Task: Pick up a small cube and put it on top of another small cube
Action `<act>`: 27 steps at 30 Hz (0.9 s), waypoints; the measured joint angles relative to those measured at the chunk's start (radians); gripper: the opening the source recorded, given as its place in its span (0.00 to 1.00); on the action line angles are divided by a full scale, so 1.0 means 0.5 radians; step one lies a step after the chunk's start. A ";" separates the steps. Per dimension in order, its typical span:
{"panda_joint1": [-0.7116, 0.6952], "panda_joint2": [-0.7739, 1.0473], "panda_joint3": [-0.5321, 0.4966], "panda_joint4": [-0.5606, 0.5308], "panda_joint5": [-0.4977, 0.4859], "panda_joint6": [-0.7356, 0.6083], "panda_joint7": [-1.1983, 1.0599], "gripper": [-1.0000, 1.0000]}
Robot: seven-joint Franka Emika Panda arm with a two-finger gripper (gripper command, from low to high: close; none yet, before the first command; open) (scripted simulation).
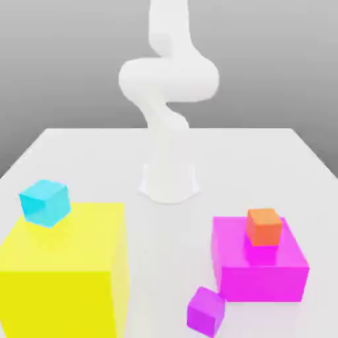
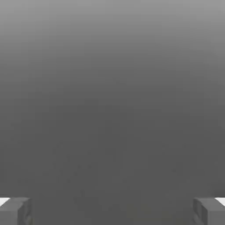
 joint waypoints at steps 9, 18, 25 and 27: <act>-0.118 0.448 -0.627 -0.047 -0.137 0.044 -0.719 0.50; -0.099 0.967 -1.069 -0.497 -0.147 0.495 -1.457 0.50; -0.103 1.462 -1.259 -1.005 0.028 1.013 -2.156 0.50; -0.122 1.518 -1.241 -1.096 0.105 1.125 -2.275 0.50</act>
